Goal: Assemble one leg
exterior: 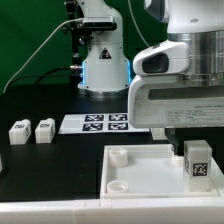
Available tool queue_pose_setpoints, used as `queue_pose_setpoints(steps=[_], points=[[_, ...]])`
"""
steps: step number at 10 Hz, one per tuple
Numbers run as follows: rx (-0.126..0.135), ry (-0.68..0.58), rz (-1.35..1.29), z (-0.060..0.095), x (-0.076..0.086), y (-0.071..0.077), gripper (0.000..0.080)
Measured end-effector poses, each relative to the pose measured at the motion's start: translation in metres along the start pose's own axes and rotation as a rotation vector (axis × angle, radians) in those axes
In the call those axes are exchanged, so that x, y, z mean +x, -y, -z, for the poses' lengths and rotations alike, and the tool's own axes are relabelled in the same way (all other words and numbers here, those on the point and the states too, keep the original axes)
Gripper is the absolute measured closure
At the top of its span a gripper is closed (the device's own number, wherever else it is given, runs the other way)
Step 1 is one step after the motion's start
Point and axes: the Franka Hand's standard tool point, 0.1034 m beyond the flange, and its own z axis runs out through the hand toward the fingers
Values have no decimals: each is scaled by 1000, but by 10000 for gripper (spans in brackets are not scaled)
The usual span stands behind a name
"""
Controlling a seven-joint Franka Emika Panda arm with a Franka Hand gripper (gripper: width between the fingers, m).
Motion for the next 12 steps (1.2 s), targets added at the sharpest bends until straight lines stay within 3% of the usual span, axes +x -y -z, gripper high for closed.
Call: queue_pose_setpoints(steps=[1,2,3,7,12], points=[[-1,0,5,0,0,0,390],[0,-2,-116,1,1,-1,390],[-2,-4,-230,1,2,-4,496],[4,-9,-626,1,8,-6,496],[63,45,-1412,1,6,-12,496]])
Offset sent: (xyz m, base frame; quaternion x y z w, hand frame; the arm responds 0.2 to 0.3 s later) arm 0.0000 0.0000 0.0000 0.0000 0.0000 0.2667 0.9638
